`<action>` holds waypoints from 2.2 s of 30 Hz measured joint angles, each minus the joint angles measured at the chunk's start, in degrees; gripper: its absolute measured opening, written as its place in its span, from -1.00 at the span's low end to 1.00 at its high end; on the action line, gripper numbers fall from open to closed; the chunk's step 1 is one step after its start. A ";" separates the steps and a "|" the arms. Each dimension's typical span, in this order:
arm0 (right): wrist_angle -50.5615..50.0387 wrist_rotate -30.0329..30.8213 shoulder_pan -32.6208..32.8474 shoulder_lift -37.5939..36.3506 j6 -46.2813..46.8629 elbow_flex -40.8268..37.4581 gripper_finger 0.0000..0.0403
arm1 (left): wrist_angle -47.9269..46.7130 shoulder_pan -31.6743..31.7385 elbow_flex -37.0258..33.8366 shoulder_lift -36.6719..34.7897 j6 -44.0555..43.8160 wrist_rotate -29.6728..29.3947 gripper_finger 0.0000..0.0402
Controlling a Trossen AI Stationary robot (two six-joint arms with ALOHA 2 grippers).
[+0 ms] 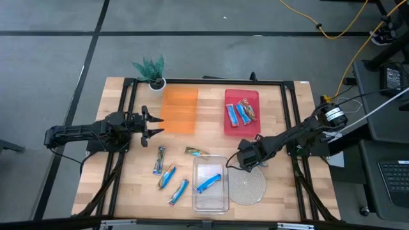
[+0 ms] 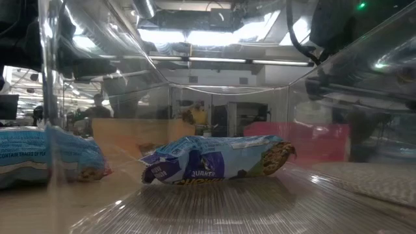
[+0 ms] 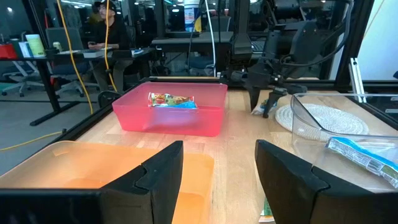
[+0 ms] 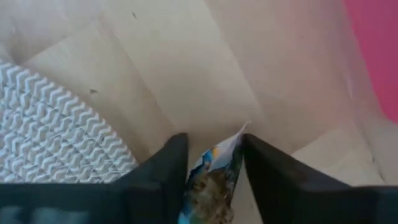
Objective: Pick and place Granola Bars by type
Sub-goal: Put the yellow granola bar into the orange bin
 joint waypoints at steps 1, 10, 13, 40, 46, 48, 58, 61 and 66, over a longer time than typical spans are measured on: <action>-0.03 0.08 0.01 -0.09 0.00 -0.03 -0.34 | 0.00 -0.01 0.00 0.00 0.01 0.00 -0.03; -0.06 0.10 0.00 -0.09 -0.04 -0.03 -0.88 | 0.00 0.00 0.01 0.00 0.00 0.00 -0.03; -0.22 -0.02 0.02 -0.09 -0.07 0.02 -0.89 | 0.00 0.00 0.02 0.00 0.00 0.00 -0.04; -22.83 4.91 3.08 -0.18 -10.37 31.38 -0.91 | 0.00 0.00 0.02 0.01 0.00 0.00 -0.04; -22.78 4.94 1.64 -0.18 -16.55 36.28 -0.88 | 0.00 -0.01 0.01 0.00 0.01 0.00 -0.04; -22.78 4.96 0.19 -0.18 -18.61 37.53 -0.84 | 0.00 -0.01 0.00 0.00 0.00 0.00 -0.03; -19.27 1.06 -11.75 -0.18 -32.23 40.72 -0.91 | 0.00 0.00 0.01 0.00 0.01 0.00 -0.04; -14.92 -2.59 -15.63 -0.18 -36.54 40.86 -0.86 | 0.00 -0.02 0.02 0.00 0.00 0.00 -0.03; -8.43 -8.61 -21.87 0.69 -42.12 40.88 -0.86 | 0.00 0.00 0.02 0.00 0.01 0.00 -0.03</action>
